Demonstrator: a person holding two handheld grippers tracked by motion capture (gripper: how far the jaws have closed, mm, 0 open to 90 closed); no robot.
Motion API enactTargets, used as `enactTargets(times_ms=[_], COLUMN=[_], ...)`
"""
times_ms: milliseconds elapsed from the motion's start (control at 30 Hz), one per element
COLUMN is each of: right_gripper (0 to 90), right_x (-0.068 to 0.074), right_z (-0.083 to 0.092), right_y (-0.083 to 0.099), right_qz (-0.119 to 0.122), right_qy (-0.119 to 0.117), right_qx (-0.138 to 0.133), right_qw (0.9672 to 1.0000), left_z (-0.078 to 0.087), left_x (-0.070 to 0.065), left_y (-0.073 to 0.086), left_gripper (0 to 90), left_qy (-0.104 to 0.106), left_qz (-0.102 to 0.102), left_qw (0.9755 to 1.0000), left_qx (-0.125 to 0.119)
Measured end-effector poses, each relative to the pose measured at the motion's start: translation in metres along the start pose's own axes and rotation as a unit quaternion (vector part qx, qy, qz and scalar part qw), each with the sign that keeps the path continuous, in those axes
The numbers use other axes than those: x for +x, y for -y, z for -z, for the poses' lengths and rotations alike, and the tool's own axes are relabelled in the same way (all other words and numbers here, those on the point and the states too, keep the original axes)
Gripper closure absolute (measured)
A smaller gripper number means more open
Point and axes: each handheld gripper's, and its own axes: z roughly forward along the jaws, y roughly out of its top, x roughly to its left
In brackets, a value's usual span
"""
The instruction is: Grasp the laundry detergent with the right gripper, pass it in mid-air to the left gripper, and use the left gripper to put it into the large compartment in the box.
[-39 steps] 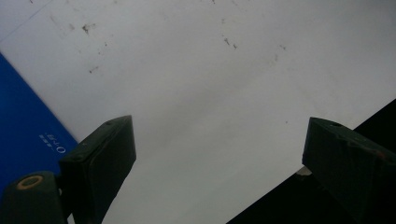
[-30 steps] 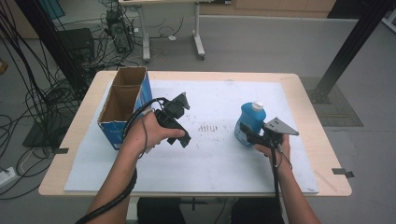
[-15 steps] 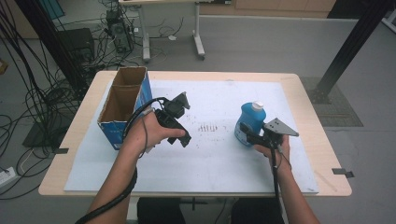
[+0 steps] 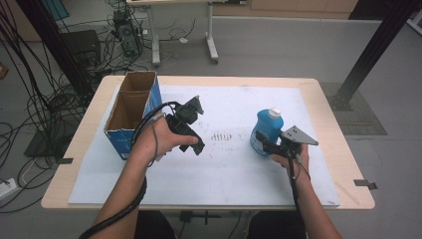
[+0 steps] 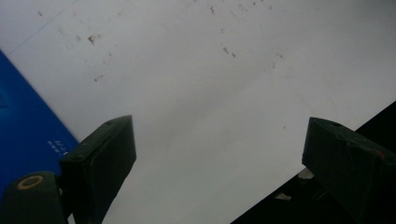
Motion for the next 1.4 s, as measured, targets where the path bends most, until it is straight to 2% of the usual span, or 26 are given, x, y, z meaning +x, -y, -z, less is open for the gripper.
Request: enactTargets(times_ms=[67,167,367,433,533,667,833,1000,1100,1167,1300,1400], right_gripper=[44.3,44.5,44.6,44.6,44.6,44.6,44.7,44.6,44.5,44.6,44.5,44.3], right_x=[0.0,-0.001,-0.005,-0.008,-0.011,-0.013,-0.01,-0.007,-0.005,-0.003,0.002,0.005], right_z=[0.0,0.0,0.003,0.006,0.01,0.014,0.015,0.015,0.013,0.012,0.009,0.006], right_y=[0.0,-0.001,-0.005,-0.008,-0.016,-0.024,-0.034,-0.042,-0.045,-0.048,-0.052,-0.055], right_qz=[0.002,0.002,0.007,0.0,-0.003,-0.009,0.0,0.001,0.006,0.01,0.018,0.011], right_qy=[0.0,-0.004,-0.008,-0.013,-0.018,-0.043,-0.084,-0.135,-0.168,-0.184,-0.223,-0.256], right_qx=[0.0,0.0,0.009,0.006,0.008,0.015,0.035,0.039,0.048,0.053,0.06,0.063], right_qw=[1.0,1.0,0.9999,0.9999,0.9998,0.9989,0.9959,0.99,0.9846,0.9814,0.9727,0.9645], left_z=[0.0,0.002,0.007,0.009,0.013,0.017,0.025,0.031,0.034,0.036,0.041,0.047], left_x=[0.0,0.002,0.004,0.004,0.003,0.002,0.0,-0.001,-0.003,-0.002,-0.003,-0.006], left_y=[0.0,-0.001,0.0,0.0,-0.002,-0.005,-0.011,-0.014,-0.014,-0.014,-0.014,-0.013], left_gripper=[10.1,10.2,10.0,10.0,10.0,10.0,10.2,10.2,10.4,10.7,10.7,10.8], left_qy=[0.001,0.005,0.002,0.005,0.012,0.023,0.018,0.01,0.009,0.016,0.019,0.024], left_qz=[-0.004,-0.009,-0.019,-0.021,-0.037,-0.055,-0.084,-0.104,-0.127,-0.137,-0.162,-0.186], left_qw=[1.0,0.9999,0.9998,0.9997,0.9991,0.9976,0.9953,0.9933,0.9906,0.989,0.9852,0.9803], left_qx=[0.001,-0.01,-0.011,-0.014,-0.019,-0.035,-0.045,-0.049,-0.052,-0.052,-0.052,-0.061])
